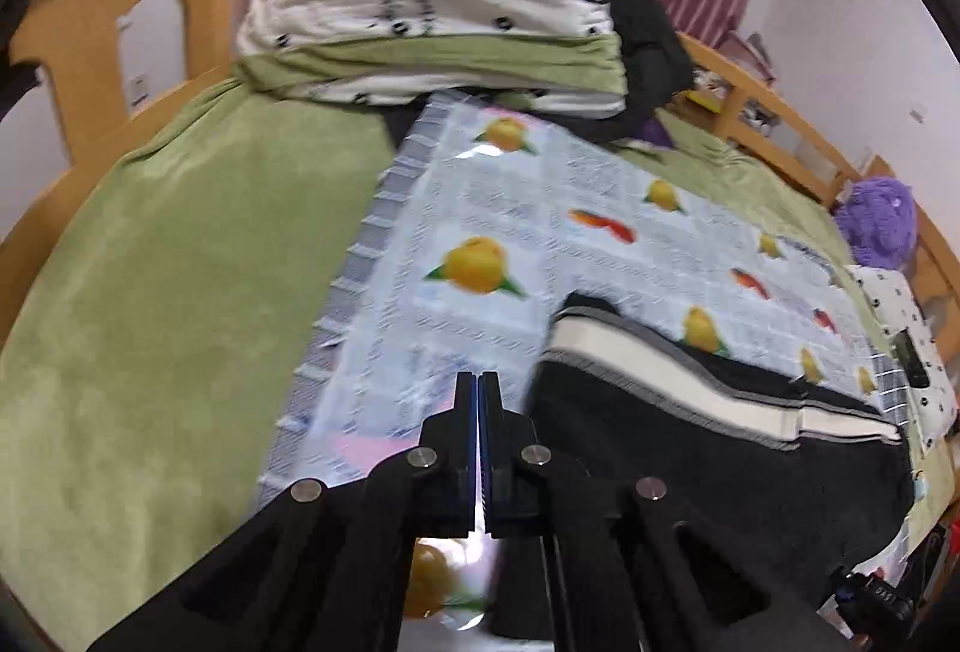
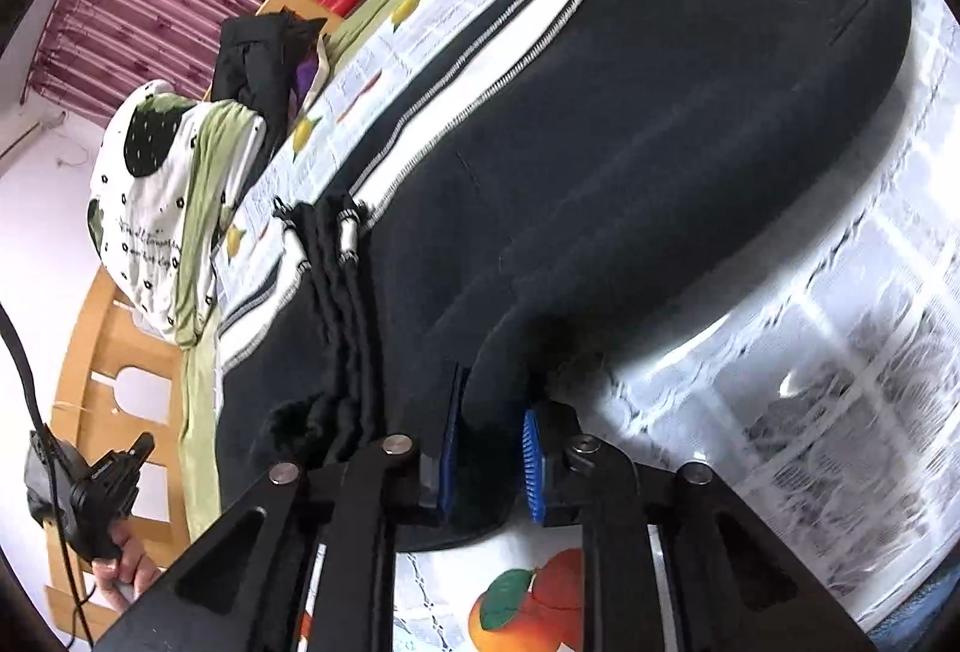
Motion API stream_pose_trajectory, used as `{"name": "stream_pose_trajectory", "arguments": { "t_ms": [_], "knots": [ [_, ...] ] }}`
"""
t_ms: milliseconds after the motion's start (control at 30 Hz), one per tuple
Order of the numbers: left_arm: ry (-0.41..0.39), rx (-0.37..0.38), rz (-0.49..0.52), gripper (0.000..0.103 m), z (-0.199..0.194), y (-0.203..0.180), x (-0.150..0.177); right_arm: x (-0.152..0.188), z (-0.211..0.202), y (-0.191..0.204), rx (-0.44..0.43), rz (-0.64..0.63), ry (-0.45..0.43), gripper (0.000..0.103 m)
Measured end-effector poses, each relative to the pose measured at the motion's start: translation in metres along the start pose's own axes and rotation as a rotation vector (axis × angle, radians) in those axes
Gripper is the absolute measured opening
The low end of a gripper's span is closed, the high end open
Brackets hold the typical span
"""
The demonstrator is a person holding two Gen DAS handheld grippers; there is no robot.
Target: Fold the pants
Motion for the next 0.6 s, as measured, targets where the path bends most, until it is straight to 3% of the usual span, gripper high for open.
{"name": "stream_pose_trajectory", "arguments": {
  "t_ms": [167, 267, 333, 367, 400, 500, 600],
  "knots": [
    [0.099, 0.075, 0.010, 0.002, 0.016, -0.014, 0.036, 0.002, -0.008, -0.021, -0.064, 0.035, 0.072, 0.027],
    [0.161, 0.138, 0.039, 0.003, 0.020, -0.034, 0.063, -0.004, -0.037, -0.033, -0.004, -0.025, 0.067, 0.035],
    [0.198, 0.173, 0.057, 0.016, 0.025, -0.043, 0.081, -0.013, -0.053, -0.035, 0.038, -0.077, 0.030, 0.040],
    [0.207, 0.177, 0.066, 0.030, 0.026, -0.045, 0.087, -0.015, -0.061, -0.037, 0.045, -0.088, 0.019, 0.040],
    [0.202, 0.177, 0.067, 0.037, 0.027, -0.047, 0.092, -0.018, -0.065, -0.038, 0.050, -0.092, 0.010, 0.040],
    [0.194, 0.155, 0.079, 0.037, 0.024, -0.048, 0.099, -0.014, -0.067, -0.035, 0.037, -0.108, 0.036, 0.040],
    [0.194, 0.171, 0.077, 0.040, 0.018, -0.048, 0.099, -0.004, -0.060, -0.005, 0.053, -0.232, 0.063, 0.040]
  ]
}}
Point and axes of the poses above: each gripper's, at about its wrist camera, not at the fingertips, and z roughly the way its jaws point, y to its left, x to its underside, the point moved 8 cm from there along z, roughly the way its jaws point, and after that the axes turned 13 degrees about -x, right-handed, at the moved point
